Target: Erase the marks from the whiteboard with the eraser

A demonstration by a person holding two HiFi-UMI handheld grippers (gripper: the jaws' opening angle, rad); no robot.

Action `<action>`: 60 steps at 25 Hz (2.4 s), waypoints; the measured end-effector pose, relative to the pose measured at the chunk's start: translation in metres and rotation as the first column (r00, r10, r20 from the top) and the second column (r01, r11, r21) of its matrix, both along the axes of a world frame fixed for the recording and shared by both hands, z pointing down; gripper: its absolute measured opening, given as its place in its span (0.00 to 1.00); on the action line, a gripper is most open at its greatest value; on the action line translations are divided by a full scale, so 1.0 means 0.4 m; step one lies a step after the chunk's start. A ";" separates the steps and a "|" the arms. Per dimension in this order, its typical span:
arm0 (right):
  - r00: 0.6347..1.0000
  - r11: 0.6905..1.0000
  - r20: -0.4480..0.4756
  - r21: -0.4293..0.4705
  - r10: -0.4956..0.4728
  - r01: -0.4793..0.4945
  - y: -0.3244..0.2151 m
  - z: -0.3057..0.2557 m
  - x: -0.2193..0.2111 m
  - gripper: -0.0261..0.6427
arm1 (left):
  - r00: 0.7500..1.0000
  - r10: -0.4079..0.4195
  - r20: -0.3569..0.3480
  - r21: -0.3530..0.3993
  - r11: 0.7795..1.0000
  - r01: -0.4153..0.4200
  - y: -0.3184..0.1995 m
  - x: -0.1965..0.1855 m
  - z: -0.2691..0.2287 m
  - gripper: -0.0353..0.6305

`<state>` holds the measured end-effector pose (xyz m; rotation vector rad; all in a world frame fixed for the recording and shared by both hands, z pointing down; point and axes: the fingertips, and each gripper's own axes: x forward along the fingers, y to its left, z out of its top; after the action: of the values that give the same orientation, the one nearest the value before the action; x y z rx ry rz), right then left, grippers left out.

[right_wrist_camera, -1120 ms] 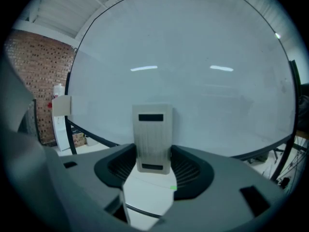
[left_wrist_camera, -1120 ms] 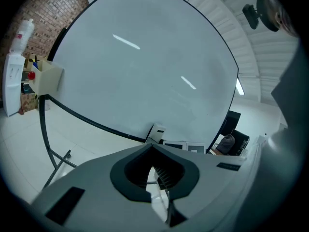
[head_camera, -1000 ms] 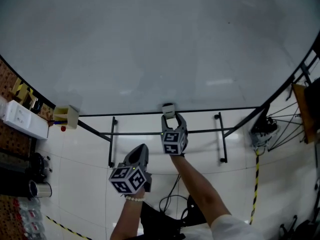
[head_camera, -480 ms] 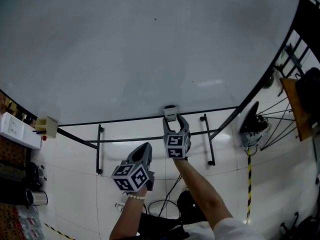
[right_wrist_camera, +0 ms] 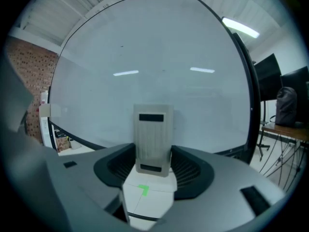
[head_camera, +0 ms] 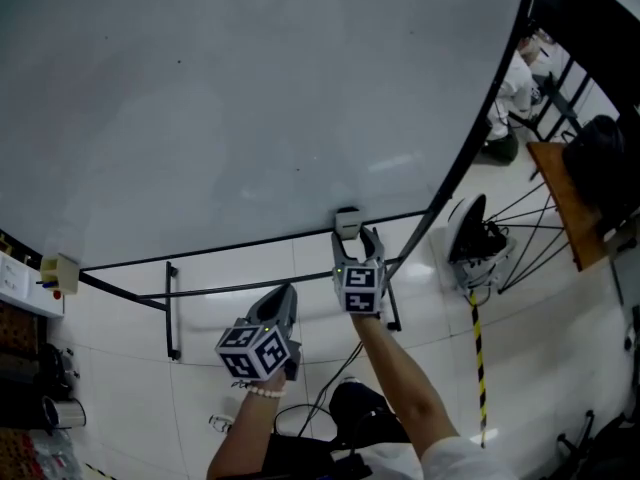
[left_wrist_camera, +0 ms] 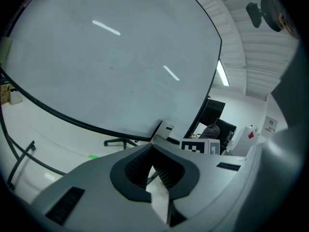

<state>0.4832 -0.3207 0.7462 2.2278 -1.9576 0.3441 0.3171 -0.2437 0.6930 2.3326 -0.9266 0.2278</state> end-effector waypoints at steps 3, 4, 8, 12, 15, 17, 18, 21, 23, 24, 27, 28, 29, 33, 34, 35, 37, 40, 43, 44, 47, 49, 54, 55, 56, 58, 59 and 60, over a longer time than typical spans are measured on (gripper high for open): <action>1.000 1.000 0.003 0.003 0.018 -0.018 0.029 -0.005 0.103 0.43 | 1.000 0.029 -0.004 -0.009 1.000 -0.029 0.018 0.066 0.008 0.04; 1.000 1.000 -0.003 0.005 0.021 -0.021 0.037 -0.006 0.134 0.43 | 0.999 0.037 -0.005 -0.010 0.999 -0.037 0.023 0.087 0.011 0.04; 0.999 1.000 -0.030 0.017 0.023 -0.023 0.067 -0.010 0.246 0.43 | 0.997 0.078 -0.003 -0.008 0.997 -0.078 0.047 0.166 0.022 0.04; 0.998 0.999 -0.061 0.032 0.002 0.000 0.089 -0.008 0.328 0.43 | 0.995 0.103 -0.002 -0.006 0.995 -0.103 0.059 0.224 0.037 0.04; 0.998 0.999 -0.057 0.036 0.014 -0.012 0.102 0.001 0.382 0.43 | 0.995 0.100 -0.001 -0.016 0.995 -0.100 0.060 0.246 0.055 0.04; 0.999 0.999 -0.048 0.032 0.020 -0.019 0.111 0.007 0.413 0.44 | 0.995 0.096 0.001 -0.020 0.995 -0.096 0.063 0.253 0.065 0.04; 0.999 0.999 -0.048 0.030 0.023 -0.021 0.115 0.010 0.425 0.44 | 0.996 0.094 0.003 -0.020 0.995 -0.094 0.064 0.256 0.069 0.04; 0.998 0.999 -0.054 0.033 0.042 -0.040 0.122 0.011 0.454 0.44 | 0.995 0.099 0.003 -0.014 0.995 -0.099 0.062 0.260 0.076 0.04; 0.997 0.998 -0.047 0.039 0.054 -0.052 0.123 0.010 0.472 0.43 | 0.994 0.106 0.003 -0.012 0.994 -0.106 0.058 0.265 0.079 0.04; 0.997 0.998 -0.045 0.037 0.057 -0.055 0.127 0.013 0.483 0.44 | 0.994 0.109 0.002 -0.012 0.994 -0.109 0.059 0.270 0.081 0.04; 0.998 0.998 -0.044 0.025 0.054 -0.053 0.135 0.022 0.505 0.44 | 0.994 0.112 -0.004 -0.012 0.994 -0.112 0.060 0.281 0.080 0.04; 0.998 0.999 -0.042 0.019 0.049 -0.049 0.135 0.023 0.505 0.44 | 0.994 0.110 -0.005 -0.011 0.994 -0.110 0.060 0.280 0.077 0.04; 0.998 0.999 -0.037 0.012 0.045 -0.045 0.137 0.026 0.505 0.44 | 0.994 0.107 -0.006 -0.008 0.994 -0.107 0.059 0.277 0.073 0.04; 0.998 0.998 0.010 0.013 0.059 -0.059 0.159 -0.013 0.500 0.43 | 0.995 0.103 -0.013 0.002 0.995 -0.103 0.057 0.249 0.030 0.04; 0.998 0.998 0.022 0.022 0.065 -0.065 0.170 -0.040 0.494 0.42 | 0.994 0.104 -0.015 0.005 0.995 -0.104 0.057 0.236 0.010 0.04; 0.997 0.997 0.034 0.031 0.069 -0.070 0.185 -0.070 0.483 0.42 | 0.994 0.104 -0.016 0.009 0.995 -0.104 0.059 0.218 -0.012 0.04; 0.995 0.996 0.068 0.043 0.072 -0.075 0.222 -0.133 0.448 0.42 | 0.996 0.093 -0.010 0.019 0.996 -0.093 0.065 0.168 -0.057 0.04; 0.990 0.996 0.125 0.064 0.060 -0.068 0.278 -0.240 0.354 0.42 | 0.999 0.051 -0.008 0.025 0.998 -0.051 0.059 0.062 -0.122 0.04; 0.988 0.996 0.150 0.076 0.031 -0.042 0.327 -0.342 0.213 0.42 | 1.000 0.009 -0.017 0.026 1.000 -0.008 0.049 -0.071 -0.182 0.04; 0.986 0.996 0.165 0.082 0.023 -0.037 0.345 -0.373 0.159 0.42 | 1.000 0.000 -0.018 0.031 1.000 0.000 0.051 -0.124 -0.202 0.04; 0.981 0.993 0.193 0.116 0.011 -0.035 0.401 -0.463 -0.018 0.42 | 1.000 -0.016 -0.013 0.055 0.998 0.017 0.072 -0.304 -0.262 0.04; 0.978 0.989 0.208 0.145 -0.002 -0.029 0.430 -0.526 -0.150 0.42 | 1.000 -0.015 0.006 0.082 0.997 0.014 0.086 -0.433 -0.302 0.04; 0.987 0.983 0.161 0.182 -0.024 -0.006 0.547 -0.657 -0.523 0.42 | 0.995 0.083 0.060 0.164 0.982 -0.092 0.185 -0.700 -0.390 0.04; 0.986 0.982 0.162 0.191 -0.030 -0.002 0.574 -0.676 -0.594 0.42 | 0.993 0.096 0.067 0.177 0.978 -0.107 0.208 -0.747 -0.404 0.04; 0.985 0.980 0.169 0.199 -0.038 0.003 0.604 -0.692 -0.663 0.42 | 0.992 0.108 0.070 0.184 0.976 -0.119 0.232 -0.791 -0.417 0.04; 0.981 0.980 0.187 0.199 -0.054 0.016 0.665 -0.702 -0.787 0.42 | 0.990 0.127 0.060 0.178 0.975 -0.136 0.281 -0.871 -0.431 0.04; 0.978 0.981 0.199 0.192 -0.064 0.026 0.689 -0.698 -0.842 0.42 | 0.990 0.132 0.050 0.170 0.976 -0.138 0.300 -0.906 -0.434 0.04; 0.974 0.983 0.213 0.181 -0.077 0.038 0.705 -0.690 -0.893 0.42 | 0.991 0.131 0.037 0.161 0.978 -0.135 0.313 -0.940 -0.435 0.04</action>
<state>0.1262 -0.0385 0.4703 2.3195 -2.2412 0.4431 -0.0589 -0.1186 0.5191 2.5523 -0.8293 0.2461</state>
